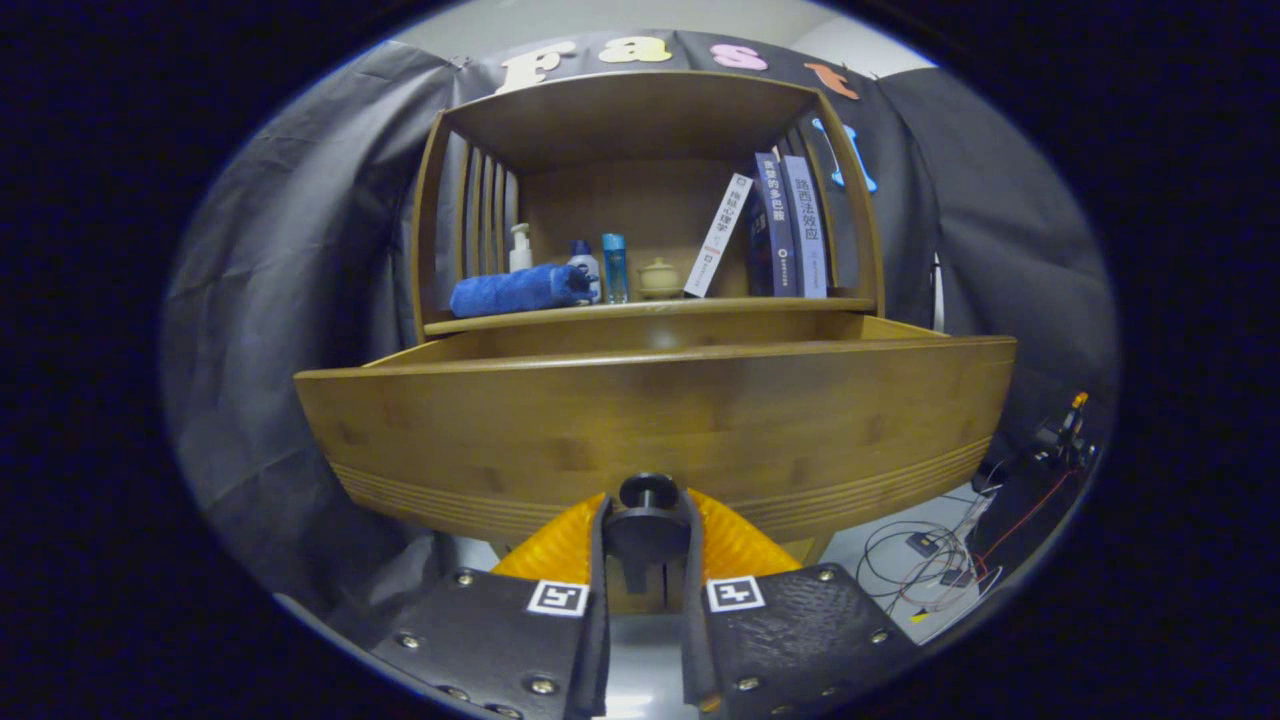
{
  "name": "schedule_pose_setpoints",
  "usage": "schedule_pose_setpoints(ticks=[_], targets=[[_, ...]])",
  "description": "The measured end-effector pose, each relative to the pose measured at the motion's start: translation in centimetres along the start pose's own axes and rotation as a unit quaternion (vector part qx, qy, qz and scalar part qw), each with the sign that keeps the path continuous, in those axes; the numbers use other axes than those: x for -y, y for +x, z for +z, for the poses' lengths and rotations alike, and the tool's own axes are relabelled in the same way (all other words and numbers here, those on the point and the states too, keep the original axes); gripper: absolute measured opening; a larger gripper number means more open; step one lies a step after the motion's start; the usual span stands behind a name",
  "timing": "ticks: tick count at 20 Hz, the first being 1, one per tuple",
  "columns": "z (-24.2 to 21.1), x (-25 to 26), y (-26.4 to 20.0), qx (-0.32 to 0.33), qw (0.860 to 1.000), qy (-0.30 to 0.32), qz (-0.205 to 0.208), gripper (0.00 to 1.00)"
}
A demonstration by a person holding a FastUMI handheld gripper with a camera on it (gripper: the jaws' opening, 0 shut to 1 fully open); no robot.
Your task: Pull open the drawer, take out the items inside it, and place them on the countertop above the cabinet.
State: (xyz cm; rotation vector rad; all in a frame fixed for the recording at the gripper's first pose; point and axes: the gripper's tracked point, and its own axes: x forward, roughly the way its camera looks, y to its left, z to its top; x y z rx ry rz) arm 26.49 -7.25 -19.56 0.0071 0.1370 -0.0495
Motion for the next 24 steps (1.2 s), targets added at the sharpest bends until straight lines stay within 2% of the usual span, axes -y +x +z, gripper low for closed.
schedule_pose_setpoints(ticks=[4,9,12,14,17,21,24], targets=[[-0.1,-0.2,-0.1,-0.008,1.0,0.005,0.003,0.29],[-0.1,0.4,-0.4,-0.018,1.0,-0.015,-0.014,0.3],[2.4,-0.9,-1.7,-0.012,1.0,-0.021,0.013,0.71],[4.5,-0.6,-2.5,-0.004,0.999,-0.033,-0.001,0.98],[8.5,0.5,-3.1,0.025,0.999,-0.033,-0.031,0.98],[13.0,0.0,-2.1,0.044,0.999,-0.017,-0.018,0.98],[14.9,0.2,0.4,0.017,0.999,-0.021,-0.021,0.98]])
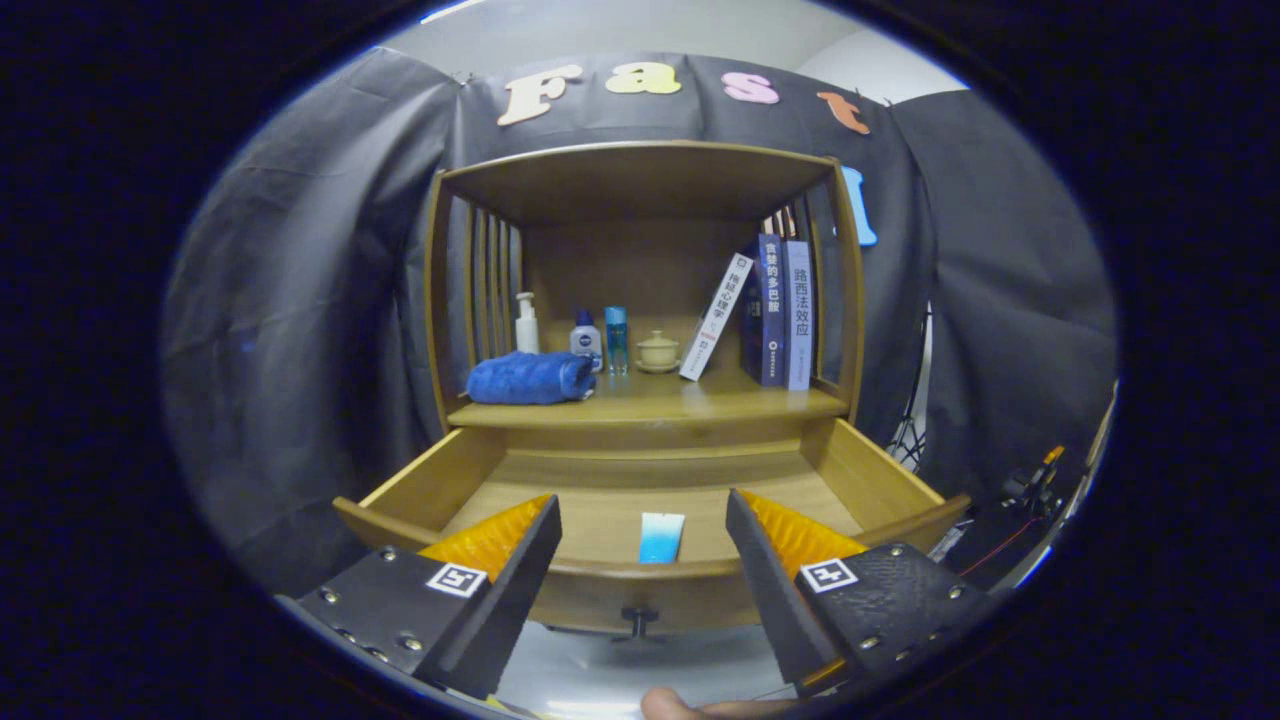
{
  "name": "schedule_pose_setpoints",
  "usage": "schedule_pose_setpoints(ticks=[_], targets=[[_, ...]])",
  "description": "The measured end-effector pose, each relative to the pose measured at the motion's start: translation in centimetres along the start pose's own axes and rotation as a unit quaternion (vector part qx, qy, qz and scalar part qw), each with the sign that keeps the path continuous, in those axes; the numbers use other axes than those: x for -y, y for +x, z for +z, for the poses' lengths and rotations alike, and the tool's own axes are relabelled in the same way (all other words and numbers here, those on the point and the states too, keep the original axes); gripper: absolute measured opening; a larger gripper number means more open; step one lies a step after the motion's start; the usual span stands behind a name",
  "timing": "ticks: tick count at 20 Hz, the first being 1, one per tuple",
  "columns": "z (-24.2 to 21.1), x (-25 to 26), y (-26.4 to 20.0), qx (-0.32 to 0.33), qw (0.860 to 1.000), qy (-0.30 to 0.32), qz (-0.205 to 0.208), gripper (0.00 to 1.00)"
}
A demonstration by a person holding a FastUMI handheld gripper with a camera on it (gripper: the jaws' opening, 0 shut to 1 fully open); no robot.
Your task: Pull open the drawer, take out the items inside it, and place them on the countertop above the cabinet.
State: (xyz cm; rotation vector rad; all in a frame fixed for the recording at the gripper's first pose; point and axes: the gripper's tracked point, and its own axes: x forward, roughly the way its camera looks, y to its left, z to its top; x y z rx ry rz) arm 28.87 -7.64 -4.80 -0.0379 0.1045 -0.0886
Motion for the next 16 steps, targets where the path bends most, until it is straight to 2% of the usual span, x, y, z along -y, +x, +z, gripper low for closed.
schedule_pose_setpoints(ticks=[5,7,9,12,16], targets=[[-1.2,1.4,6.4,-0.103,0.995,0.013,-0.011,0.98],[-2.8,2.7,8.7,-0.149,0.988,0.026,-0.037,0.99],[-4.6,3.7,10.3,-0.209,0.976,0.023,-0.054,0.99],[-7.4,3.3,11.2,-0.278,0.959,0.03,-0.043,1.0],[-10.2,2.4,11.7,-0.362,0.927,0.096,-0.035,1.0]])
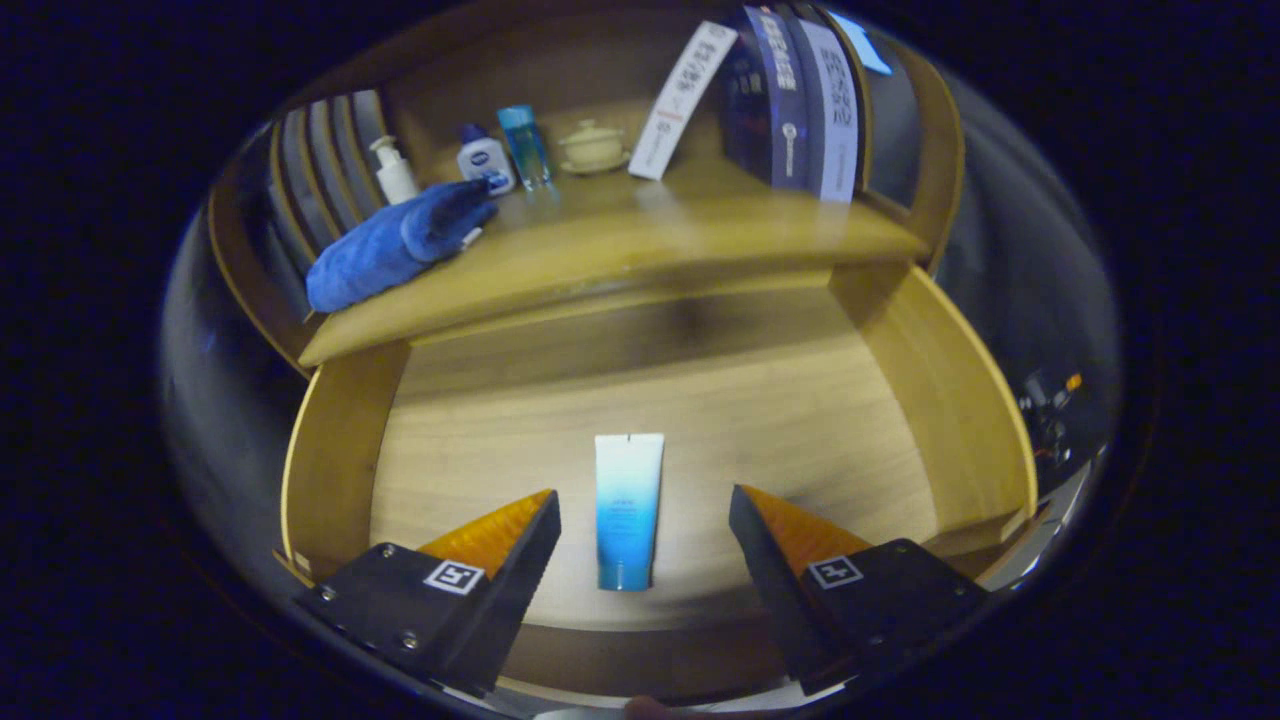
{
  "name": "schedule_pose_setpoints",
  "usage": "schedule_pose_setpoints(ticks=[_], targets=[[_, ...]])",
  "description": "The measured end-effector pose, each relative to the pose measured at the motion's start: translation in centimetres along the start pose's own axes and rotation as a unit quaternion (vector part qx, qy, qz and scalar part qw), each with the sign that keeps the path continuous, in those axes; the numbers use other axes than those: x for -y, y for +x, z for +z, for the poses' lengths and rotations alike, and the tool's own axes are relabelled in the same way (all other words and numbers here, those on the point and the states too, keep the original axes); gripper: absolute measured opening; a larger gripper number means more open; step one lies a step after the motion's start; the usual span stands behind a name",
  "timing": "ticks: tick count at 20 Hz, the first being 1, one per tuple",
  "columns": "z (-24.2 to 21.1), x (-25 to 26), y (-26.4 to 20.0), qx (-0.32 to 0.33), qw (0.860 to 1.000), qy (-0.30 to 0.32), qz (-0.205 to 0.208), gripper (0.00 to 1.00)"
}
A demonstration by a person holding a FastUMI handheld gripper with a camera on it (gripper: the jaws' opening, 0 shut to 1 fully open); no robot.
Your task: Pull open the drawer, take out the items inside it, and place them on the countertop above the cabinet.
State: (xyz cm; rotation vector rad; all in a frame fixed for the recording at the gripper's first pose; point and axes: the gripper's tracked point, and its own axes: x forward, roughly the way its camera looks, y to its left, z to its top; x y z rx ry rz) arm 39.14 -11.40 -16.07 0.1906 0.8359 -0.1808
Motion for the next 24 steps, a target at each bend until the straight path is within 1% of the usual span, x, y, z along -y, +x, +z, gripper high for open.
schedule_pose_setpoints(ticks=[1,2,4,6,8,9,11,13,14,15,16,18,19,20,21,23,24], targets=[[-0.4,-0.1,0.2,-0.016,1.0,0.009,0.001,1.0],[-0.7,0.1,0.8,-0.025,1.0,0.008,-0.009,1.0],[-1.4,0.0,1.9,-0.045,0.999,-0.011,-0.026,1.0],[-1.9,0.1,3.0,-0.058,0.997,-0.015,-0.038,0.79],[-3.0,0.6,3.4,-0.094,0.994,-0.004,-0.057,0.76],[-3.4,0.9,3.8,-0.105,0.992,-0.012,-0.065,0.64],[-3.1,1.0,3.8,-0.1,0.992,-0.031,-0.07,0.43],[-2.8,1.2,3.4,-0.081,0.992,-0.042,-0.082,0.43],[-2.5,1.5,3.1,-0.069,0.993,-0.052,-0.085,0.37],[-2.1,1.5,2.7,-0.053,0.994,-0.052,-0.076,0.37],[-1.8,1.2,2.0,-0.038,0.997,-0.035,-0.06,0.37],[-1.4,0.2,0.9,-0.02,0.999,0.03,-0.015,0.36],[-1.3,-0.5,0.3,-0.012,0.999,0.049,0.008,0.37],[-1.4,-1.1,-0.5,-0.005,0.998,0.054,0.024,0.37],[-1.4,-1.0,-1.1,0.005,0.999,0.045,0.028,0.37],[-0.2,-1.3,-2.5,0.044,0.998,0.027,0.035,0.37],[0.7,-1.8,-3.3,0.069,0.996,0.02,0.046,0.37]])
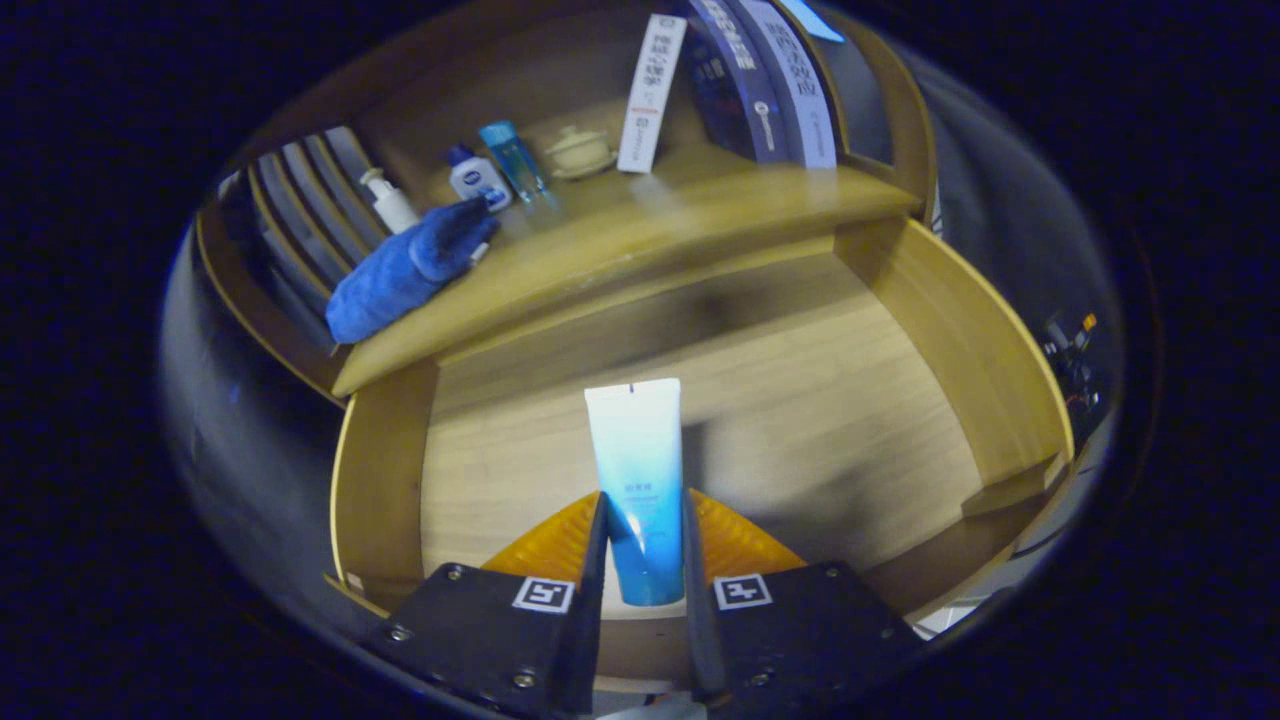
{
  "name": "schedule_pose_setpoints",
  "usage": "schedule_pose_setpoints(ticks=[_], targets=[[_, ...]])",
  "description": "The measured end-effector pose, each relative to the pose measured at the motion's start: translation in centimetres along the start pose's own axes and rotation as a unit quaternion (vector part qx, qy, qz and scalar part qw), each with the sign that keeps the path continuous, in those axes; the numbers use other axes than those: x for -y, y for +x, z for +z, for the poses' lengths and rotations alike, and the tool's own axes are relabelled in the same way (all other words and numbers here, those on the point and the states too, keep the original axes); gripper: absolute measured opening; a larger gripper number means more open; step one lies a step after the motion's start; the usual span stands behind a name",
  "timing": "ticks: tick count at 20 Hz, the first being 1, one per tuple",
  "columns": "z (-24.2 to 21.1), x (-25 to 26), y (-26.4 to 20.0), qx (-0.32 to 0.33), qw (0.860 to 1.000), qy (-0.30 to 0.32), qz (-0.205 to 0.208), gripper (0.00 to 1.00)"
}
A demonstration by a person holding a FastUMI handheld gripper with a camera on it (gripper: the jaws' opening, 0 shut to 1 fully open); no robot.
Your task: Pull open the drawer, take out the items inside it, and place them on the countertop above the cabinet.
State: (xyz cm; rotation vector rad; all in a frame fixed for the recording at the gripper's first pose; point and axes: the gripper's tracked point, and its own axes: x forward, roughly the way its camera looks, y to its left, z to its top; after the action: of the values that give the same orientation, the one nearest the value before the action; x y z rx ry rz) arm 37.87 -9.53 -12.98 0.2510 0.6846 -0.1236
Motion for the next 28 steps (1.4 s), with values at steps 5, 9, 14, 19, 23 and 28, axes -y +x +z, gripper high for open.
schedule_pose_setpoints(ticks=[5,9,14,19,23,28], targets=[[5.3,-4.1,-3.7,0.124,0.99,-0.024,0.069,0.36],[10.8,-6.3,-7.1,0.216,0.971,-0.031,0.102,0.36],[17.6,-7.7,-10.0,0.32,0.938,-0.081,0.107,0.36],[20.6,-7.6,-7.4,0.333,0.936,-0.074,0.084,0.36],[20.5,-7.1,-2.6,0.315,0.943,-0.085,0.062,0.36],[18.8,-7.1,3.2,0.279,0.955,-0.092,0.045,0.37]])
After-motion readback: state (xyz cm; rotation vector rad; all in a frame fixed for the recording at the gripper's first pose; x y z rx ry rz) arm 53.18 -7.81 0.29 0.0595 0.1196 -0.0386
